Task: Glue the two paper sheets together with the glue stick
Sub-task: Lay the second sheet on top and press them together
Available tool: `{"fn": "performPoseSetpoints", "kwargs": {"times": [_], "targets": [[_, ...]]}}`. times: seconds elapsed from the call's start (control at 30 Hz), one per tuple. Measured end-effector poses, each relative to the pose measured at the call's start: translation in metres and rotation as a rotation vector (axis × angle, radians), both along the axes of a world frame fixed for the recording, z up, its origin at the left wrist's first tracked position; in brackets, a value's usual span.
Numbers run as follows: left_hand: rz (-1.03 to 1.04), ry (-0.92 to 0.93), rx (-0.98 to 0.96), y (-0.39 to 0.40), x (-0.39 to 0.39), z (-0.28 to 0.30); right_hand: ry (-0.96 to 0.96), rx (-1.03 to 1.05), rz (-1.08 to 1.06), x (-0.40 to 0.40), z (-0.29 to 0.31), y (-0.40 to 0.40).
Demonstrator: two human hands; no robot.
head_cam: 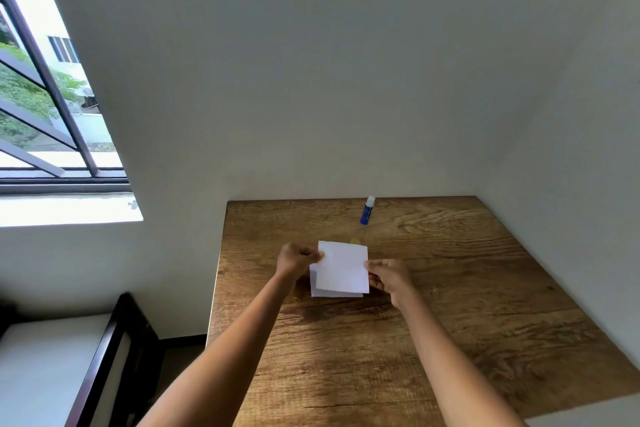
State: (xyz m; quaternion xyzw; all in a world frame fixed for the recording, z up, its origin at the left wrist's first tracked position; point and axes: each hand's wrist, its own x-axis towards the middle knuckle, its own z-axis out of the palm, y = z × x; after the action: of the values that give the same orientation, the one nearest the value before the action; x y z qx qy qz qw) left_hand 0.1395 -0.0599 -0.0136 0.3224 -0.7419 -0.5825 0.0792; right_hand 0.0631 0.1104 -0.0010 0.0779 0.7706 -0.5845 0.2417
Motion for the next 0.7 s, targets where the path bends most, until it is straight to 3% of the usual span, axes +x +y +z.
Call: {"fn": "performPoseSetpoints", "kwargs": {"times": [0.1, 0.2, 0.27, 0.5, 0.7], "targets": [[-0.045, 0.022, -0.15, -0.005, 0.004, -0.004, -0.008, 0.019, 0.01, -0.004, -0.005, 0.001], [-0.167, -0.077, -0.531, -0.018, 0.009, -0.014, -0.028, 0.032, 0.019, -0.008, -0.009, 0.003], [-0.228, -0.139, -0.647, -0.024, 0.014, -0.021, -0.042, 0.039, 0.033, -0.009, -0.011, 0.002], [-0.388, -0.156, -0.753, -0.029, 0.02, -0.03, -0.052, 0.066, 0.078, -0.007, -0.012, -0.008], [-0.405, -0.163, -0.78, -0.028, 0.023, -0.03, -0.039, 0.133, 0.11, -0.006, -0.011, -0.012]]}}
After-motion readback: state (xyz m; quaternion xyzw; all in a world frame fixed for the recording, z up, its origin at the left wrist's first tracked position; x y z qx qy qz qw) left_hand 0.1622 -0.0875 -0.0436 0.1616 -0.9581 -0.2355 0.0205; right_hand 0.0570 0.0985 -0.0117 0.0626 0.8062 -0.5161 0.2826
